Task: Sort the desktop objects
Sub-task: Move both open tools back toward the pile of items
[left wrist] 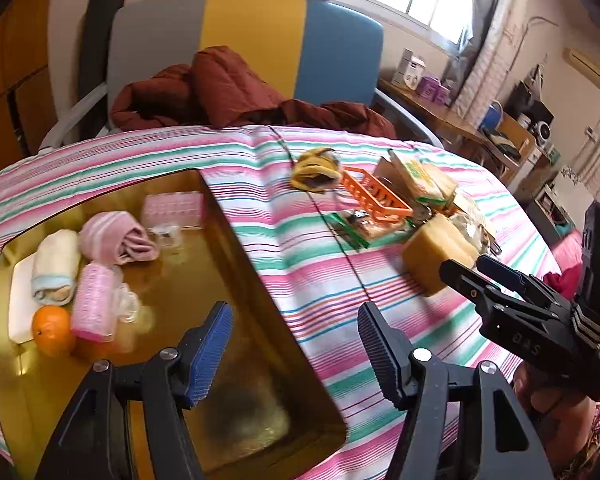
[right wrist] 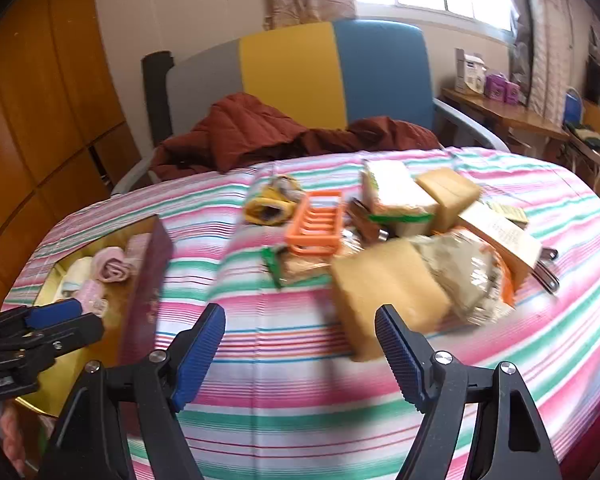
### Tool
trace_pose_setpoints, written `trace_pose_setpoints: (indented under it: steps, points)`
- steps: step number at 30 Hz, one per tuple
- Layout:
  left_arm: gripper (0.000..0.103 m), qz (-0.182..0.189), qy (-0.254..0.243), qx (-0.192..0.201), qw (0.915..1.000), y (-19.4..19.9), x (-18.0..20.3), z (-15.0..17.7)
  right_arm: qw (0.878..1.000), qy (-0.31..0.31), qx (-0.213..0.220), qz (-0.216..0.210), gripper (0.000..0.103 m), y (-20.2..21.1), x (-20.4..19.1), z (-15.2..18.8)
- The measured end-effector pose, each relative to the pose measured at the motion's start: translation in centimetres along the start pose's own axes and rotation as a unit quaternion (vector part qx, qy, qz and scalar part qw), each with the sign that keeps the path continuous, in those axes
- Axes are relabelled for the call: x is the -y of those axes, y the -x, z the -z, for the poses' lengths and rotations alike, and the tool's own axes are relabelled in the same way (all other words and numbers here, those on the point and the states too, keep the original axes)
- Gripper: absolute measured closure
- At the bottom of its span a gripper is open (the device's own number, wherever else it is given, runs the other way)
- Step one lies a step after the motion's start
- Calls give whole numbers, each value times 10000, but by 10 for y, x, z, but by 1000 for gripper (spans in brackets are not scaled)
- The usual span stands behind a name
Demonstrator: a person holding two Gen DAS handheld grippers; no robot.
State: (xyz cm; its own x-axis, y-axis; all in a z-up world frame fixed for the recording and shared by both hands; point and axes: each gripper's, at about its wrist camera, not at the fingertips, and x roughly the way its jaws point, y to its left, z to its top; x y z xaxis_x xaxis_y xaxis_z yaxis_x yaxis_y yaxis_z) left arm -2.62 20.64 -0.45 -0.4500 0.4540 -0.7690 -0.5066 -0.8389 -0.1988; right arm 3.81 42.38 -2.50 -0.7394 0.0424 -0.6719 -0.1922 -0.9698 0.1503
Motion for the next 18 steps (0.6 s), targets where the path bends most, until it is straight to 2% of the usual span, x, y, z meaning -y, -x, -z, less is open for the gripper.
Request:
trace_pose_setpoints:
  steps: [3, 9, 13, 15, 18]
  points:
    - [37, 71, -73, -52, 9999, -4, 9, 0, 9999, -37, 46, 149, 27, 1, 14, 3]
    - [37, 174, -212, -88, 9996, -6, 22, 1, 9989, -207, 262, 340, 38, 3, 48, 5]
    - [37, 247, -216, -133, 9994, -10, 27, 2, 9976, -481, 434, 263, 39, 5, 69, 1]
    - [37, 256, -241, -143, 9993, -11, 30, 3, 9977, -450, 370, 334, 39, -1, 73, -4]
    - [37, 295, -288, -148, 9990, -11, 33, 3, 9989, -396, 122, 200, 39, -17, 77, -8]
